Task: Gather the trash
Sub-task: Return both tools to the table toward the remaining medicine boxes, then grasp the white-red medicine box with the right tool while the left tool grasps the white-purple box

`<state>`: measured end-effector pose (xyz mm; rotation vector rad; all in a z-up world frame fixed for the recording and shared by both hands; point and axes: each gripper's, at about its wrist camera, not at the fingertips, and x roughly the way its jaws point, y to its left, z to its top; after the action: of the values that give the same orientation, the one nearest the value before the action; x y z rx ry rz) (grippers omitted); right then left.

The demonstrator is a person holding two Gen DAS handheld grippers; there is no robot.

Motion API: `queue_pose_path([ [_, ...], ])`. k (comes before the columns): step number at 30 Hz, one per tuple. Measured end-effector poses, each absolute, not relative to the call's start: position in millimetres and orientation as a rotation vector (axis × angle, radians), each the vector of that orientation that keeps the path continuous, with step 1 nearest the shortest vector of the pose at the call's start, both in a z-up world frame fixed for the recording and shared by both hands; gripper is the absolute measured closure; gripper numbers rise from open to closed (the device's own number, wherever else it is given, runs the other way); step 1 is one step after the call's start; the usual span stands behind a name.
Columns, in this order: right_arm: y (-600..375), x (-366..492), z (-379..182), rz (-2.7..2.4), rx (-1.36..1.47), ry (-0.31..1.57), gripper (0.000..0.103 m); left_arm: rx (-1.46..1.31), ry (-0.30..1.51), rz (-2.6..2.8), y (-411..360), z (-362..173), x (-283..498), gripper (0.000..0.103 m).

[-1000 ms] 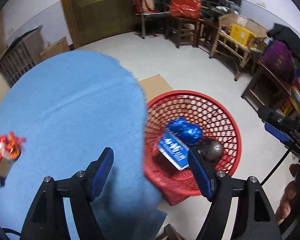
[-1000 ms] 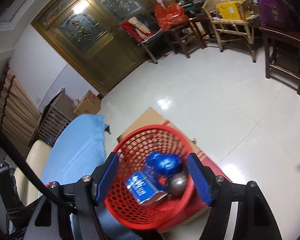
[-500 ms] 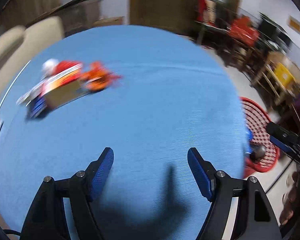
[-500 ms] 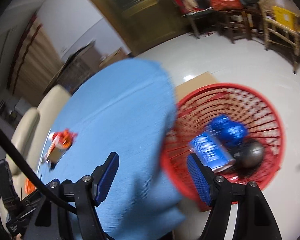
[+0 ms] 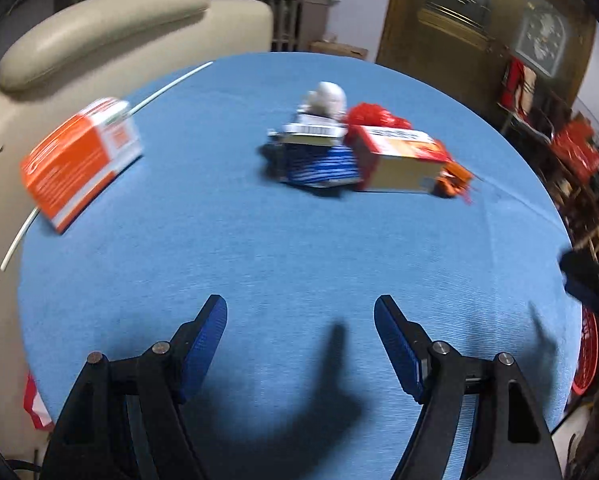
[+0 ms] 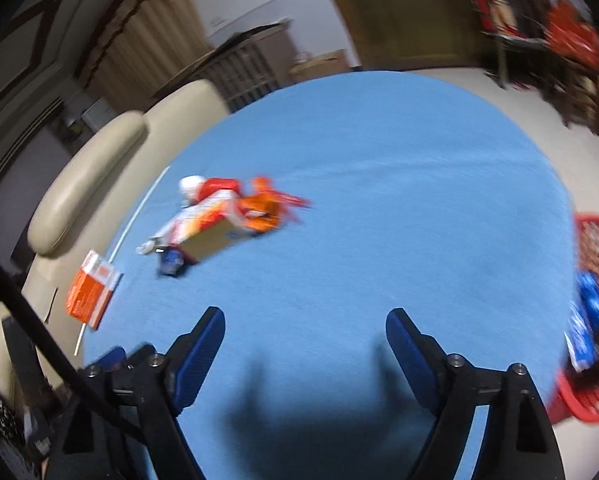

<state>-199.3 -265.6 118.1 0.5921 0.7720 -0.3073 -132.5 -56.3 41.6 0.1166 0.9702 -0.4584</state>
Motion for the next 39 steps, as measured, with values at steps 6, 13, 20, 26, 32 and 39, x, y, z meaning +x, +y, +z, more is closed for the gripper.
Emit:
queue_pose_path([
  [6,-251,-105,126,-0.189,0.601,0.768,0.017,0.077,0.975,-0.444,-38,35,-127,0.026],
  [13,-265,-39,107,-0.256,0.663,0.767,0.017,0.062,0.965,-0.433,-25,35,-121,0.026],
  [20,-241,-38,89,-0.068,0.798,0.852,0.016,0.021,0.942,-0.343,5,36,-105,0.026],
  [26,-210,-69,115,0.078,0.679,0.858,0.016,-0.033,0.927,-0.232,46,36,-90,0.026],
  [32,-210,-41,123,-0.020,0.301,0.856,0.016,-0.048,0.938,-0.231,53,35,-85,0.026],
  [39,-193,-9,111,0.149,0.143,0.928,0.016,-0.024,0.934,-0.264,47,40,-94,0.026],
])
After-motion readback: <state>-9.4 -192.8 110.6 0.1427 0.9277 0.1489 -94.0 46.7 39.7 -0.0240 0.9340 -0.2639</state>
